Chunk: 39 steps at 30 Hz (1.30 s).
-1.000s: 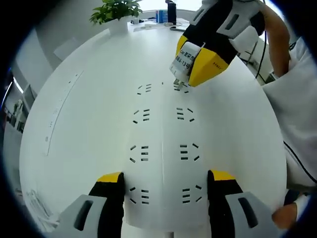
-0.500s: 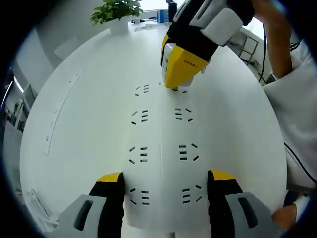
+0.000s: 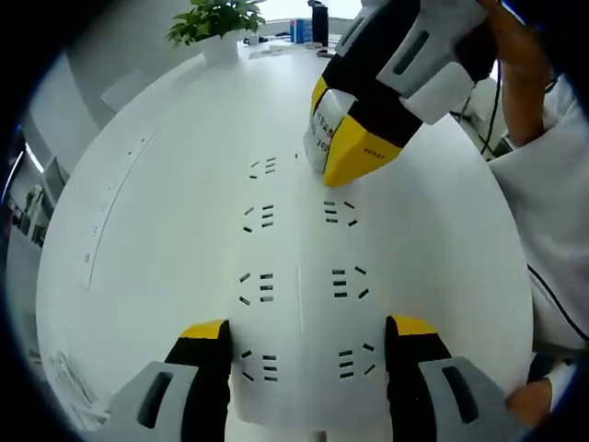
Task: Straighten the power strip on the desk, plug the charger into it
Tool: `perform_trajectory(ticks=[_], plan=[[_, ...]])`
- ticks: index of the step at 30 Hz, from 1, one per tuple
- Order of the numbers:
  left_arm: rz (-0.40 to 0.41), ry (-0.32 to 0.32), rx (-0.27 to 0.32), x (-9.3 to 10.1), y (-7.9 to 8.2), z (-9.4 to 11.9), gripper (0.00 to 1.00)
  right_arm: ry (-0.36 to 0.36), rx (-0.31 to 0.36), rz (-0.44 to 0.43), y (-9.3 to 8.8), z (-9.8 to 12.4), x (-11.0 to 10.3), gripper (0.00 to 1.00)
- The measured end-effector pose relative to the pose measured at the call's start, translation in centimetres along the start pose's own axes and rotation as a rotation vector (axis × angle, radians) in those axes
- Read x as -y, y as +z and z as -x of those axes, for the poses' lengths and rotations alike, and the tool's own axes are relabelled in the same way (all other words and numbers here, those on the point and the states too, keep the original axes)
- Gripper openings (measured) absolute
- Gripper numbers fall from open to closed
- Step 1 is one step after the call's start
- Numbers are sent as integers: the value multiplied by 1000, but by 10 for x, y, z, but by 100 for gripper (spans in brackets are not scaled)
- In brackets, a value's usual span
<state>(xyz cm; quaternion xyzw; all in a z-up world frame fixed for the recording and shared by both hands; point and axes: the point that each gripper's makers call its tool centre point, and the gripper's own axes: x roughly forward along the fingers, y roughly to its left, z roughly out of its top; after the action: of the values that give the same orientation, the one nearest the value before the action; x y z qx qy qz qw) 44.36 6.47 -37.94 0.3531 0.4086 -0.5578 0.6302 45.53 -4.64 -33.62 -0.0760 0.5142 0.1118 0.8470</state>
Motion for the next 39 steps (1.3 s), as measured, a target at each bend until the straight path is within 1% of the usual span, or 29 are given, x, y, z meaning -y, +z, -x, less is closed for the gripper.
perform_trajectory(ticks=[1, 2, 4, 7, 9, 13, 16, 19, 20, 21, 23, 24, 25, 26, 27, 28, 30, 31, 34, 35, 36, 37, 39], plan=[[-1, 1, -1, 0, 0, 0, 69, 4, 2, -4, 0, -3, 1, 28], [0, 0, -2, 0, 0, 0, 69, 25, -3, -17, 2, 0, 2, 28], [0, 0, 0, 0, 0, 0, 69, 57, -1, -56, 4, -1, 1, 28], [0, 0, -4, 0, 1, 0, 69, 64, -5, -56, 4, -2, 1, 29], [0, -1, -6, 0, 1, 0, 69, 59, 3, -38, 3, -3, 0, 29], [1, 0, -6, 0, 1, 0, 69, 57, 12, -40, 3, -3, 0, 29], [2, 0, -9, 0, 1, 0, 69, 51, 17, -28, 3, -4, 1, 29], [2, 0, -4, 0, 1, 0, 69, 82, 21, -8, 4, -3, 1, 29], [2, -1, -2, -1, 0, 0, 69, 104, 35, 25, 4, -3, -1, 30], [3, -1, -1, -2, 0, 1, 69, 131, 53, 87, 5, -3, -3, 31], [3, -1, -1, -2, 0, 1, 69, 142, 69, 84, 3, -2, -3, 32], [4, -1, -3, -2, 0, 1, 69, 161, 75, 93, 3, 0, -4, 33], [4, -1, -5, -1, 0, 1, 69, 180, 95, 93, 6, 2, -4, 34], [6, -1, -5, -1, 0, 1, 69, 199, 130, 84, 12, 7, -5, 35], [6, -1, -4, -1, 0, 0, 69, 216, 177, 101, 19, 15, -5, 38], [6, -1, -3, -1, 0, 0, 69, 227, 203, 117, 23, 19, -6, 40], [6, -1, -1, -1, 0, 0, 69, 279, 278, 142, 35, 34, -12, 44], [7, -1, -2, 0, 0, 0, 69, 321, 332, 162, 43, 44, -17, 45], [7, -1, -1, 0, 0, 0, 69, 355, 443, 233, 53, 62, -16, 51], [7, -1, -1, 0, 0, 0, 69, 366, 480, 257, 56, 69, -16, 50], [8, -1, 0, 0, 1, 0, 69, 360, 523, 307, 55, 75, -13, 50], [8, -2, 1, 0, 1, 0, 69, 365, 533, 308, 56, 77, -12, 49], [9, -1, 2, 0, 1, 0, 69, 417, 664, 322, 62, 95, -8, 47]])
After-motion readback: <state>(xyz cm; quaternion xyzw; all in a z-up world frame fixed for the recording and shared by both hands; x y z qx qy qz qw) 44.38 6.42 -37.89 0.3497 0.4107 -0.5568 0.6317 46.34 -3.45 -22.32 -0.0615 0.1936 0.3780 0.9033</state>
